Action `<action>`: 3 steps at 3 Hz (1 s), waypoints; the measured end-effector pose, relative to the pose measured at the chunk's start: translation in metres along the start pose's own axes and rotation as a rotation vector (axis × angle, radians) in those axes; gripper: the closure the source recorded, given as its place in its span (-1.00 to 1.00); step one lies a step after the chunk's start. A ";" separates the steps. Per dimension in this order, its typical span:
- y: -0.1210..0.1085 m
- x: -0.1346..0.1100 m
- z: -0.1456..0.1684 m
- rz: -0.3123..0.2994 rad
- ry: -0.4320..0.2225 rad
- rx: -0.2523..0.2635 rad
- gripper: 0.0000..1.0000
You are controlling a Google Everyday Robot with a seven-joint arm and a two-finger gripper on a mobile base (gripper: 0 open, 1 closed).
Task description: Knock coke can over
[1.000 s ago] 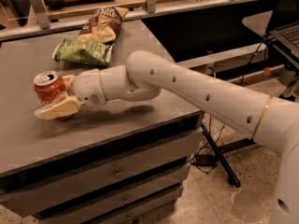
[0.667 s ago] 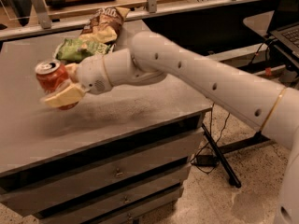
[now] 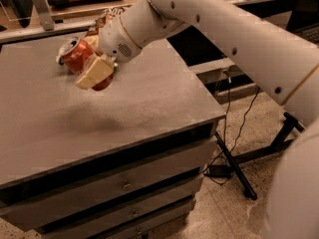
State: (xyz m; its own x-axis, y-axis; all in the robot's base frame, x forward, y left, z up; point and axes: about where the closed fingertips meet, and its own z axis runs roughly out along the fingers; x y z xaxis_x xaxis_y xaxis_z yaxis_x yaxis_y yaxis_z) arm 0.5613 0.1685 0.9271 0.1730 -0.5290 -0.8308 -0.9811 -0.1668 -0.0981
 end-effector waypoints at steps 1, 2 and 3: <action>-0.004 0.018 -0.012 -0.060 0.247 -0.050 1.00; -0.004 0.031 -0.020 -0.114 0.432 -0.051 1.00; 0.001 0.047 -0.023 -0.157 0.581 -0.017 1.00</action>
Offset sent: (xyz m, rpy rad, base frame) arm 0.0181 -0.0609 -0.0241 -0.7042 -0.2741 0.0495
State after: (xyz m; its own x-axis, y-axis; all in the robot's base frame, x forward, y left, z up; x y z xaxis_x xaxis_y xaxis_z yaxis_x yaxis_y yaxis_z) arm 0.5704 0.1248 0.9004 0.3397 -0.8643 -0.3710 -0.9392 -0.2905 -0.1831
